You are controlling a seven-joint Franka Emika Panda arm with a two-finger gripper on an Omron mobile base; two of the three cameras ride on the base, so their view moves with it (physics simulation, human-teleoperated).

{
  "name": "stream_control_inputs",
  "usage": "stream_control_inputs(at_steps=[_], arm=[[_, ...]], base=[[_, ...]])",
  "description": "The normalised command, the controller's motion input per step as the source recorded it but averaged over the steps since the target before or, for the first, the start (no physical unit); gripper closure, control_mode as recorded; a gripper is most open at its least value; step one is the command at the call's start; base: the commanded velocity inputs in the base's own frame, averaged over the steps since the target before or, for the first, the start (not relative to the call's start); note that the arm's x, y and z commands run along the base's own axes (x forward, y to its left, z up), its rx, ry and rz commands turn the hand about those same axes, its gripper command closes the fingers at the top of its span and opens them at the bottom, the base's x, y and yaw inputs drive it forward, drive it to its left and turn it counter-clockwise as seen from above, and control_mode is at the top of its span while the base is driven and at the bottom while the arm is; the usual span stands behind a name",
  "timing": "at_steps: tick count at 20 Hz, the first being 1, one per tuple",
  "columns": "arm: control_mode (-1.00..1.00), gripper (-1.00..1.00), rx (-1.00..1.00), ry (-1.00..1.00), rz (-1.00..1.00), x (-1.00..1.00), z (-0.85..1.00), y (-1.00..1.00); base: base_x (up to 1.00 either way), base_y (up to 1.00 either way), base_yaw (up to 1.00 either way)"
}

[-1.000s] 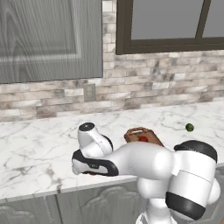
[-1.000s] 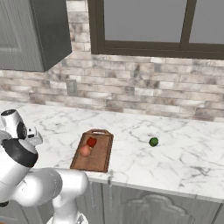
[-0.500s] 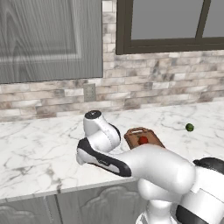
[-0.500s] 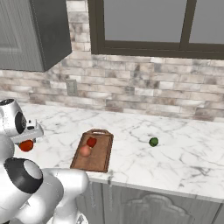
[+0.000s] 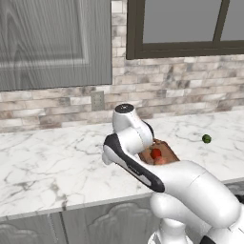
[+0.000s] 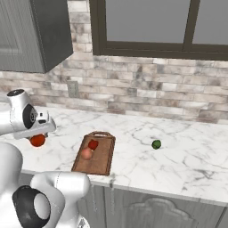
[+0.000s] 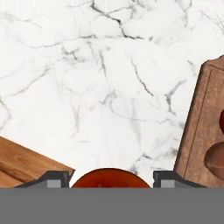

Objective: Place the avocado, onion, tomato, and bell pepper on the cutting board.

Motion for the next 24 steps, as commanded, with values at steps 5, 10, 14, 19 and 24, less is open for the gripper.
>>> stream_control_inputs(at_steps=[5, 10, 14, 19, 24], arm=[[-1.00, 1.00, 0.00, -0.08, -0.02, -0.12, 0.35, -0.92], [-1.00, 1.00, 0.00, 0.00, -0.02, -0.01, 0.14, -0.91], [-1.00, 1.00, 0.00, 0.00, -0.01, 0.00, 0.02, -0.74], [-1.00, 1.00, 0.00, 0.00, 0.00, 0.00, -0.01, -0.49], [-1.00, 1.00, 0.00, 0.00, 0.00, 0.00, -0.03, -0.48]], base=[[0.00, 0.00, 0.00], [0.00, 0.00, 0.00], [0.00, 0.00, 0.00], [0.00, 0.00, 0.00], [0.00, 0.00, 0.00]])
